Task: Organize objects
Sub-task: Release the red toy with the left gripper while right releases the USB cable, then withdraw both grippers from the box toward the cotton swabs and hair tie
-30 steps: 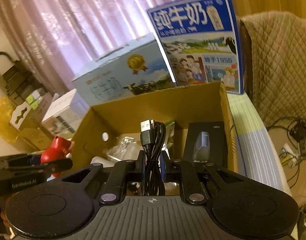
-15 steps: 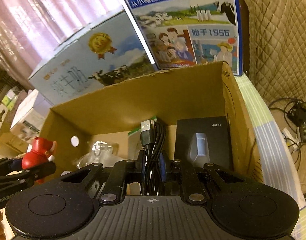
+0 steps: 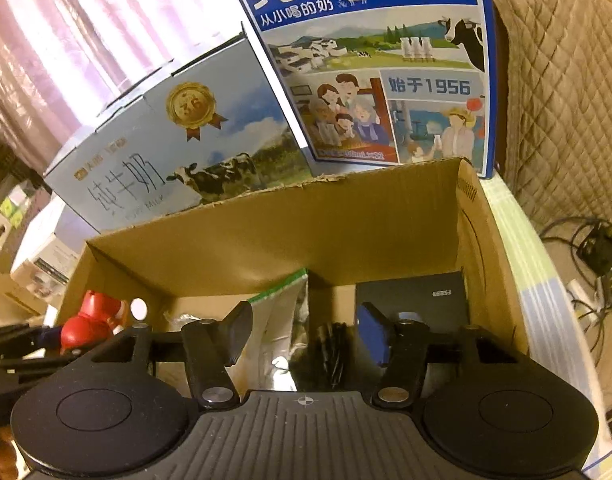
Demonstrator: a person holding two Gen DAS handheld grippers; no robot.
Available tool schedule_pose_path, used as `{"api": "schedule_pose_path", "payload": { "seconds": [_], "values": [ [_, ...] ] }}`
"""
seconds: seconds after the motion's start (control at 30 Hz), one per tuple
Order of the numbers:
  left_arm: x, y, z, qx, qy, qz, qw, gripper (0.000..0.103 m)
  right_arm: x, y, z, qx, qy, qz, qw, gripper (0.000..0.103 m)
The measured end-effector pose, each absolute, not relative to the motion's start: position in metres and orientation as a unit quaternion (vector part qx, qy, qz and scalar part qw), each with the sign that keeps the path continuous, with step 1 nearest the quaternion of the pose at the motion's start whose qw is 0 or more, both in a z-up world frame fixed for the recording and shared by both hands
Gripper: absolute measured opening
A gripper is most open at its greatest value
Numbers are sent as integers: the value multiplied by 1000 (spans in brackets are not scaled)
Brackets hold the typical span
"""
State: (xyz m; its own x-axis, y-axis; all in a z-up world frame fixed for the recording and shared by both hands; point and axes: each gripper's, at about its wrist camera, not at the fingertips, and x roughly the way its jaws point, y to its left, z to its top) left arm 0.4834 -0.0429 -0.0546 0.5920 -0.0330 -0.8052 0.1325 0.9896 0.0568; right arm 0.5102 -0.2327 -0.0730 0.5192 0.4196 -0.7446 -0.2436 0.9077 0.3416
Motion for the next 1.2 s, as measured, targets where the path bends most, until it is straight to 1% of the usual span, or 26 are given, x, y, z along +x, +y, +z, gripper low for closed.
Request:
{"api": "schedule_pose_path", "payload": {
  "seconds": [0.27, 0.4, 0.47, 0.57, 0.77, 0.83, 0.9, 1.1, 1.2],
  "values": [
    [496, -42, -66, 63, 459, -41, 885, 41, 505, -235, -73, 92, 450, 197, 866, 56],
    [499, -45, -67, 78, 449, -41, 889, 42, 500, -234, -68, 74, 442, 200, 871, 57],
    [499, -44, -64, 77, 444, -43, 892, 55, 495, -233, -64, 62, 435, 205, 874, 59],
    [497, -44, -60, 80, 439, -41, 894, 57, 484, -233, -57, 39, 420, 211, 882, 63],
    [479, -37, -49, 56, 441, -45, 895, 74, 457, -235, -46, -8, 395, 217, 892, 68],
    [471, -37, -44, 51, 441, -48, 895, 77, 448, -236, -43, -21, 389, 220, 895, 69],
    [463, -38, -39, 47, 439, -49, 896, 78, 439, -238, -40, -26, 385, 220, 896, 69],
    [438, -41, -19, 29, 425, -59, 903, 79, 415, -251, -31, -7, 379, 220, 899, 70],
    [424, -43, -9, 21, 420, -60, 905, 84, 403, -256, -25, 3, 377, 221, 899, 70]
  ]
}}
